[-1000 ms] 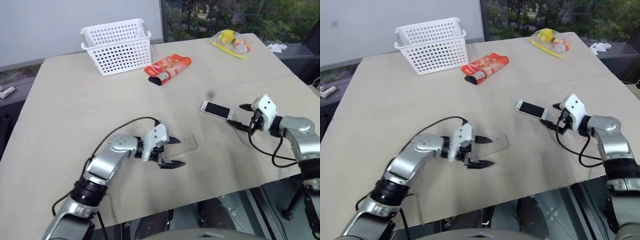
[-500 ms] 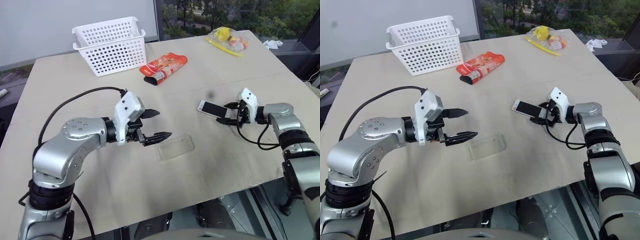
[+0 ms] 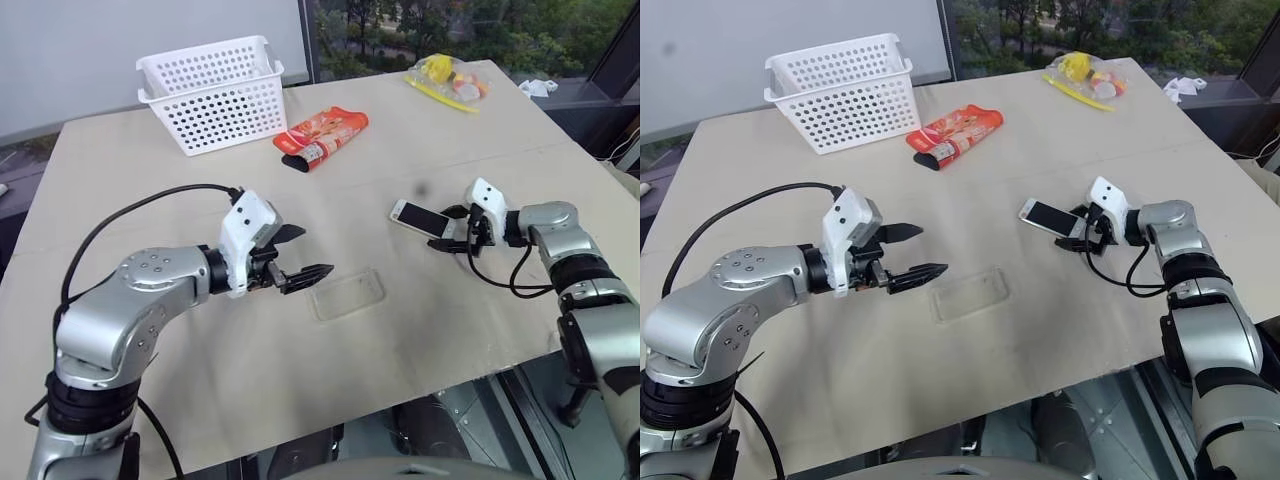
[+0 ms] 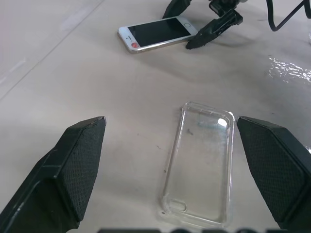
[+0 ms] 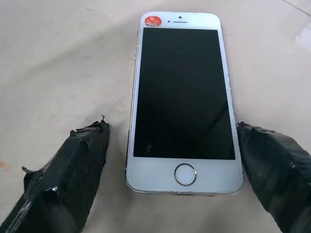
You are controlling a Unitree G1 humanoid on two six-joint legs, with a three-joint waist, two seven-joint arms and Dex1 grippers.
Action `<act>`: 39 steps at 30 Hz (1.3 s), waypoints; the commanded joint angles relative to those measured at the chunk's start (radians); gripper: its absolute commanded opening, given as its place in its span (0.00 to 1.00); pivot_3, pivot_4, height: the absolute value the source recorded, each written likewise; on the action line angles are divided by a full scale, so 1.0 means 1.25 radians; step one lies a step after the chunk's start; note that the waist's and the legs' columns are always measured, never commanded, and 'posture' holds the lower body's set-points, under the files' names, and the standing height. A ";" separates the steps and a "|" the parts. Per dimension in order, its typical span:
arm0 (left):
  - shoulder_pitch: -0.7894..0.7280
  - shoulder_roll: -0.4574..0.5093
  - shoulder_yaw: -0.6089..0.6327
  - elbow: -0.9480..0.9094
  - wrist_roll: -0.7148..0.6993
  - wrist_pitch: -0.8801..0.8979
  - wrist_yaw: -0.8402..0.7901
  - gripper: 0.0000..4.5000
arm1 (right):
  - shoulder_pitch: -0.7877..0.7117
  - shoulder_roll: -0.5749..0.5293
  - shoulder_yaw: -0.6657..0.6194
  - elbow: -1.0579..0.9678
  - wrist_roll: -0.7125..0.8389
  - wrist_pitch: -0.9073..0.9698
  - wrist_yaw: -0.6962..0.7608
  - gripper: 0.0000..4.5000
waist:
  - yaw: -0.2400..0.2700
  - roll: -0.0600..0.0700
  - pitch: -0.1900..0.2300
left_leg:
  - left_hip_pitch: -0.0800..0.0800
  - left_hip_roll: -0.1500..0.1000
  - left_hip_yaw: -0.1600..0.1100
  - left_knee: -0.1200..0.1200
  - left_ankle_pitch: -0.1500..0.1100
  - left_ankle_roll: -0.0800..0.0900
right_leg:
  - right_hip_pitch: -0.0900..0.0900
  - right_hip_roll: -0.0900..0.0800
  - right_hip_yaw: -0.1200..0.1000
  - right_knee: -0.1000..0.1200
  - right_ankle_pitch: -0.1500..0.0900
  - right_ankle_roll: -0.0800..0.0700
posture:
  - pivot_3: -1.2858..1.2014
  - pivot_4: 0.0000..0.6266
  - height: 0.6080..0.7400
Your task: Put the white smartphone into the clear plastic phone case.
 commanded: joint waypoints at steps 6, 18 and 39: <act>0.004 0.021 -0.007 0.006 -0.003 -0.037 -0.008 1.00 | 0.030 0.006 0.008 0.006 -0.019 0.011 0.005 0.47 | 0.000 -0.002 -0.001 | 0.004 0.000 0.001 0.000 -0.001 0.001 | 0.003 0.000 0.001 0.000 0.001 -0.002 | 0.52 0.24 1.00; 0.003 0.037 -0.027 0.041 0.017 -0.090 -0.019 1.00 | 0.023 0.023 -0.024 -0.070 0.019 0.017 -0.020 0.01 | 0.000 -0.001 -0.001 | 0.003 0.002 0.000 0.000 0.002 -0.003 | 0.002 0.004 0.003 0.000 0.004 -0.003 | 0.52 0.24 1.00; 0.014 0.050 -0.017 0.032 0.009 -0.094 -0.015 1.00 | 0.005 0.043 0.003 0.051 -0.028 0.043 -0.003 0.99 | 0.000 -0.001 -0.001 | 0.003 0.005 0.000 -0.002 0.002 -0.004 | 0.002 0.006 0.002 -0.002 0.004 -0.004 | 0.52 0.24 1.00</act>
